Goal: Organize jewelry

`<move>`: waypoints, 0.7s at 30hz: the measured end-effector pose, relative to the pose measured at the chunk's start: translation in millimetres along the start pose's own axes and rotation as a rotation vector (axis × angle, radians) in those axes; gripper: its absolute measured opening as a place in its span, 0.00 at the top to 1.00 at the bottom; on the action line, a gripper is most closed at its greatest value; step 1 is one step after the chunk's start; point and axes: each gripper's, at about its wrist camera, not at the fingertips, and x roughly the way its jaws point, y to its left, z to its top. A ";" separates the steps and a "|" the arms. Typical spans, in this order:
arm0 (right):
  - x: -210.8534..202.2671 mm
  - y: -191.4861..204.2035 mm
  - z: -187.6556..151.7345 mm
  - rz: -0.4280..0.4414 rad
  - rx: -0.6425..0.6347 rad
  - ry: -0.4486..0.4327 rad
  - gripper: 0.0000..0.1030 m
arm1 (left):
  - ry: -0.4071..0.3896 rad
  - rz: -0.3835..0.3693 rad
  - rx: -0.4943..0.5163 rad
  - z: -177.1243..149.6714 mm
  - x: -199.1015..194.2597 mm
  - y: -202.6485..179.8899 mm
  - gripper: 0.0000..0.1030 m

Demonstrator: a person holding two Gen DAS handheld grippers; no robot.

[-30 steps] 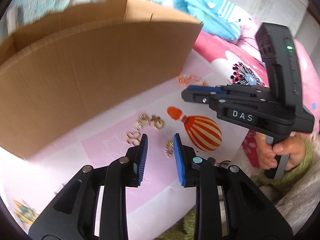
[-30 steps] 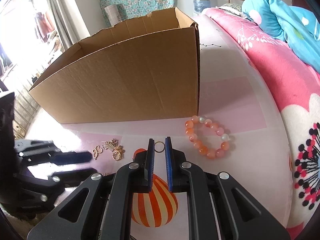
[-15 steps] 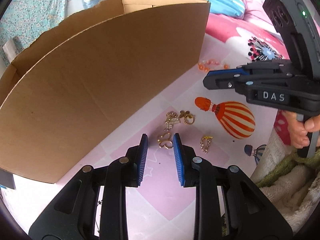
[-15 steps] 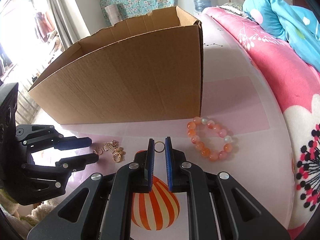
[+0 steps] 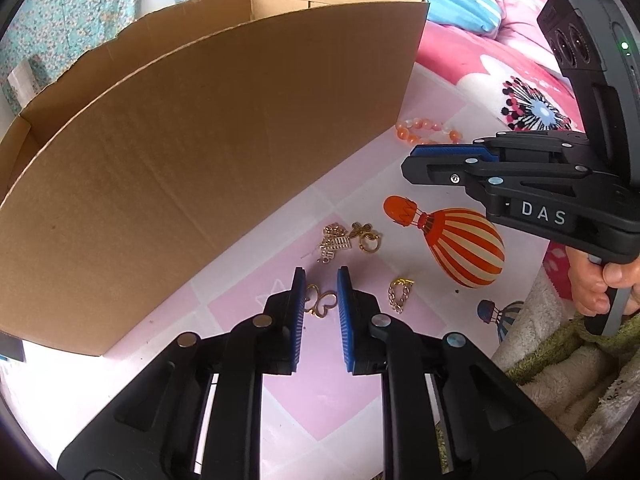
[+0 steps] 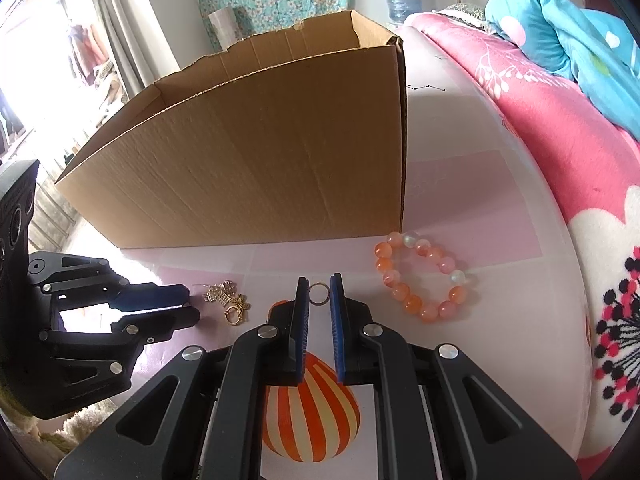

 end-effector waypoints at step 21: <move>0.1 0.2 -1.0 0.004 0.007 0.001 0.90 | 0.015 0.039 0.045 -2.6 0.6 -9.3 0.84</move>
